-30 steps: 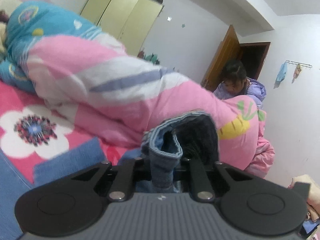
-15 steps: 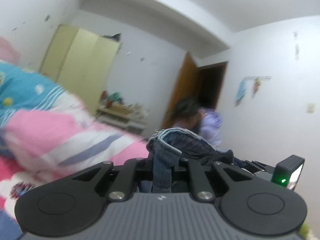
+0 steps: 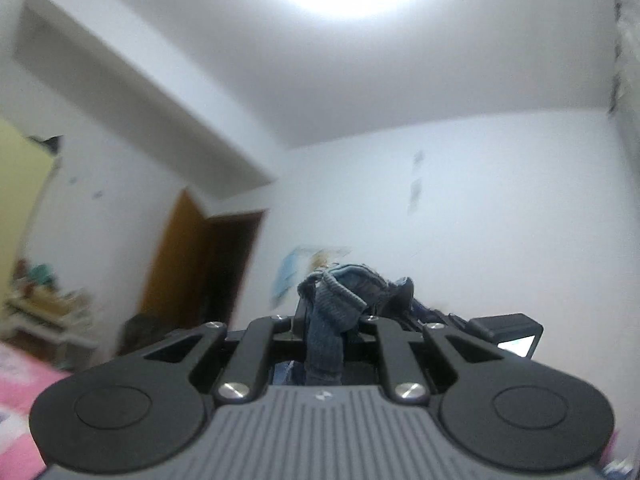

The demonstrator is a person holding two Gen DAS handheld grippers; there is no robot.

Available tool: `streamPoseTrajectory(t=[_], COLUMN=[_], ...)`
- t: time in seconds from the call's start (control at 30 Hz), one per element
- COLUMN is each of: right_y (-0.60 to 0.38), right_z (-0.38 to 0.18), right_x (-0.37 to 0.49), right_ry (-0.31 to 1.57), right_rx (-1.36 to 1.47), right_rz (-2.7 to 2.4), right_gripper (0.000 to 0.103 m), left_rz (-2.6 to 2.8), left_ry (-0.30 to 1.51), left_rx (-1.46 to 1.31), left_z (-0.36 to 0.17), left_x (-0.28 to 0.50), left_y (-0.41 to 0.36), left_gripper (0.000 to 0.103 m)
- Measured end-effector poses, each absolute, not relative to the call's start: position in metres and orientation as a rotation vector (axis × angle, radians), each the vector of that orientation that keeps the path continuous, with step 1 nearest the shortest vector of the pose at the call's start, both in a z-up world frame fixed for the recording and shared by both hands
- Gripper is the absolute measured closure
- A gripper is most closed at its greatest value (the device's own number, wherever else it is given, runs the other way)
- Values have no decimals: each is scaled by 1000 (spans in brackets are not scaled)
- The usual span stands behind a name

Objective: Fold clothes
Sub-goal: 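Raise the held jeans high with both grippers and shake them out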

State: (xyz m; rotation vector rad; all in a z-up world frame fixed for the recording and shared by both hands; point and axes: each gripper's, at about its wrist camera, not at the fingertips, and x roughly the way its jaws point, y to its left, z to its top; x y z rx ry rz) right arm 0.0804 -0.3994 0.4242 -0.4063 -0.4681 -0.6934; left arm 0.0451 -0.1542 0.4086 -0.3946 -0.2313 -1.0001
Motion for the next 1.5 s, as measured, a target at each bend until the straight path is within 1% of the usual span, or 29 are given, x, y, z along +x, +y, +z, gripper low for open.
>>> streamPoseTrajectory(t=[0.1,0.17,0.23,0.33,0.47,0.57,0.77,1.0,1.2,1.3,1.37,1.43,1.5], right_y=[-404,-405,-406,-411,-412,-401,-344,-213,-72,-15,26,87,109], right_z=[464,475,471,440,370,302,186,70,-28,-76,-98,-102,-81], right_x=[55,50,57,87,150,208,314,437,521,569,578,517,468], right_ry=[-548,-575,-587,-554,-484,-420,-344,-256,-180,-139,-113,-87,-69], right_rx=[-386,-392,-404,-417,-447,-449,-403,-402,-486,-512,-524,-539,-564], right_rz=[-735,-747,-746,-714,-658,-569,-355,-57,153,236,281,324,375], right_gripper=[90,90,90,90,90,90,90,90,90,90,90,90,90], left_rz=[-1059,-1085,-1101,-1105,-1069,-1018,-882,-632,-411,-311,-251,-196,-143], left_ry=[-289,-309,-312,-273,-150,-53,46,43,70,99,124,147,162], left_rx=[-432,-459,-476,-479,-483,-485,-573,-671,-727,-771,-814,-848,-872], left_z=[440,451,451,431,381,330,213,81,-4,-29,-43,-58,-69], left_x=[29,21,17,18,31,43,68,77,85,85,79,79,73], left_y=[-171,-176,-179,-183,-183,-174,-121,-33,63,110,145,179,207], left_gripper=[89,89,89,89,89,89,89,89,90,90,90,90,90])
